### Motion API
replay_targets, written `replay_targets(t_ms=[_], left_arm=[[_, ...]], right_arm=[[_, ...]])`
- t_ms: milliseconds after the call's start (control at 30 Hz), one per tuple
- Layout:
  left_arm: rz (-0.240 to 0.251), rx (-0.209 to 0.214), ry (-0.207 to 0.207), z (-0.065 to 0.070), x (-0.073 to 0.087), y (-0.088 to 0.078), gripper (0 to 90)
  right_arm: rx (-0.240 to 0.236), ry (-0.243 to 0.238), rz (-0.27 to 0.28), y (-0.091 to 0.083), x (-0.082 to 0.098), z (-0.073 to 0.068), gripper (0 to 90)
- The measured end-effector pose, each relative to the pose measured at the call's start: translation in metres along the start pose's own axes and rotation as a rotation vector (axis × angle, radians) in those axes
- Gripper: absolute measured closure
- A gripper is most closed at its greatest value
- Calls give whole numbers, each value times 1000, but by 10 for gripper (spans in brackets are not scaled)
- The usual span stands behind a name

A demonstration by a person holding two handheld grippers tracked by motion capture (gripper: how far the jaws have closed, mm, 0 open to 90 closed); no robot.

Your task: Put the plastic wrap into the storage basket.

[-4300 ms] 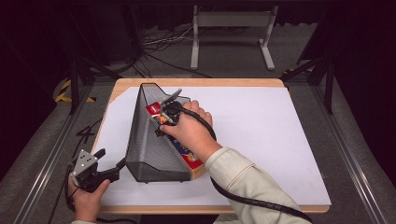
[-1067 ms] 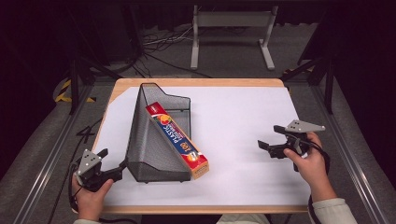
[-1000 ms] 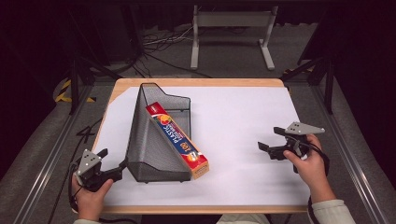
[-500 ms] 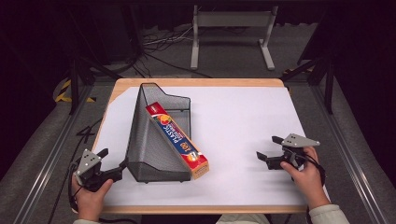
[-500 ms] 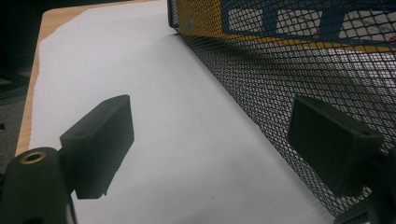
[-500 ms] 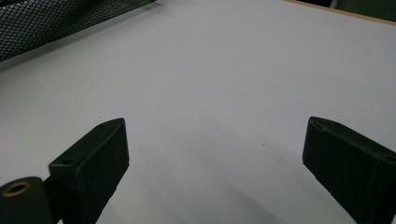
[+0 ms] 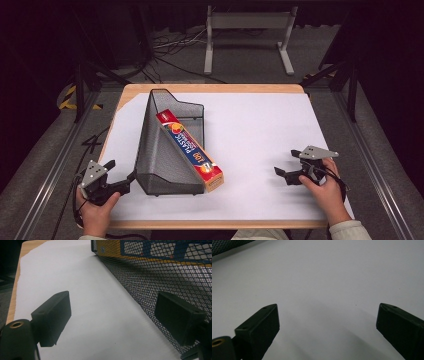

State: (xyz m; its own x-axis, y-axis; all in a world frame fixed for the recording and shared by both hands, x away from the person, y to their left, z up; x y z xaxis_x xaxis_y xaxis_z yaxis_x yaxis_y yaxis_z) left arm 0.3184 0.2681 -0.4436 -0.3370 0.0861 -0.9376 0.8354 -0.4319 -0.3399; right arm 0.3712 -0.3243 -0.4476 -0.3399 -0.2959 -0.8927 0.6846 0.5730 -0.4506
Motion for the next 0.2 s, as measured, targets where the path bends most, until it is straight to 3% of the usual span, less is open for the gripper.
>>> replay_targets(t_ms=[200], left_arm=[[7, -3, -6, 0, 0, -2, 151]], right_arm=[[-16, -4, 3, 0, 0, 0, 51]])
Point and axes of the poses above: each handheld gripper's, and its own axes: y roughly forward along the jaws, x roughly out of its underside, z roughly to its right, the point moved 1 cm from there along y, roughly forward along the jaws, and after that the axes turned 7 degrees about z, right-handed, at the moved point
